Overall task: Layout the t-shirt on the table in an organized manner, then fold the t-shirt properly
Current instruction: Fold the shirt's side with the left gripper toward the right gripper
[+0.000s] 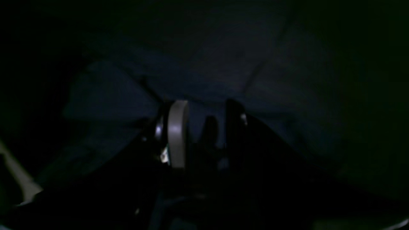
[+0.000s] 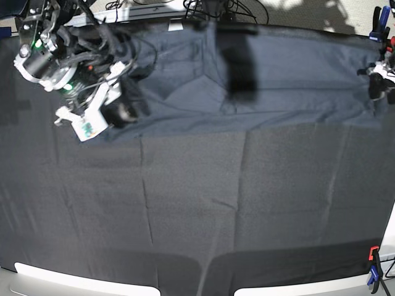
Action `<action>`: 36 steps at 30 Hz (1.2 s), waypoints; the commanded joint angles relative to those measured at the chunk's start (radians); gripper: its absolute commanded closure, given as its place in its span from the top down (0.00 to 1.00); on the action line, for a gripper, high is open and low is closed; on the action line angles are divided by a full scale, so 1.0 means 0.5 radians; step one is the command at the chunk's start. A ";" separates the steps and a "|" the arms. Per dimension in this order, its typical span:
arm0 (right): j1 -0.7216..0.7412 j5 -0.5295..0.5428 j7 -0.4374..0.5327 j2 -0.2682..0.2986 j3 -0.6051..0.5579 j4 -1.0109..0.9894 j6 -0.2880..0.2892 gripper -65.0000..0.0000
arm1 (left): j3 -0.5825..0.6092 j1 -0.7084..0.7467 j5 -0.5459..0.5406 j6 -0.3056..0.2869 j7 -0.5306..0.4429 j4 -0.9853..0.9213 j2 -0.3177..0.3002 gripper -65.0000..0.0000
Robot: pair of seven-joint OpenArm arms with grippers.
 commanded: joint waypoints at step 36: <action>0.171 0.131 -0.037 0.049 0.789 -0.008 -0.070 0.29 | 1.424 -0.034 0.108 0.589 0.436 1.159 0.613 0.00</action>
